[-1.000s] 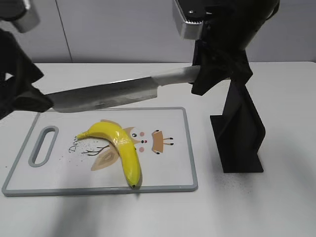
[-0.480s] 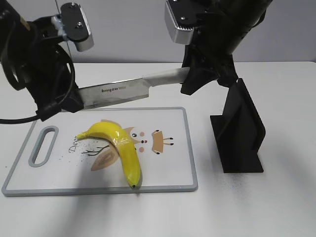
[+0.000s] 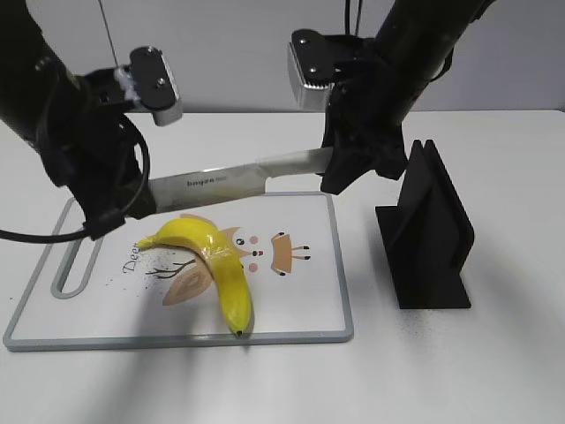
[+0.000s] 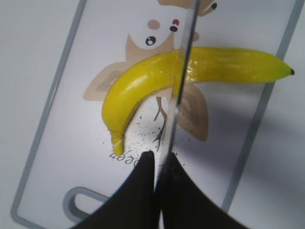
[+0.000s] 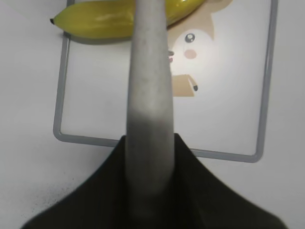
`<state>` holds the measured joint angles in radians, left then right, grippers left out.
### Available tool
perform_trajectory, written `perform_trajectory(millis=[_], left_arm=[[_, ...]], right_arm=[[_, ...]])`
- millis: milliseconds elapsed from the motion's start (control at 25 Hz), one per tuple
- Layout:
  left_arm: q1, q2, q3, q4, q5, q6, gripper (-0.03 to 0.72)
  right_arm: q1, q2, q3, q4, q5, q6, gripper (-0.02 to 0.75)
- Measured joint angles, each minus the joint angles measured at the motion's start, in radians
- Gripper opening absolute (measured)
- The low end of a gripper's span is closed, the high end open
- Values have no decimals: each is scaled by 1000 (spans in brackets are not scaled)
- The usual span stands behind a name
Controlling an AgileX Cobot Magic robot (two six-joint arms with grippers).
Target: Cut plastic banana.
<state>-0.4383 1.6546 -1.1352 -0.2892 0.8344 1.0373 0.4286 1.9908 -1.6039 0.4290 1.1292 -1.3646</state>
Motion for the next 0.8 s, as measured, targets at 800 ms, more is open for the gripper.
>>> perform_trajectory(millis=[800], left_arm=[[1,205,117,-56,-274,12,20]], right_arm=[[3,230,-10,-83,-110,68,193]])
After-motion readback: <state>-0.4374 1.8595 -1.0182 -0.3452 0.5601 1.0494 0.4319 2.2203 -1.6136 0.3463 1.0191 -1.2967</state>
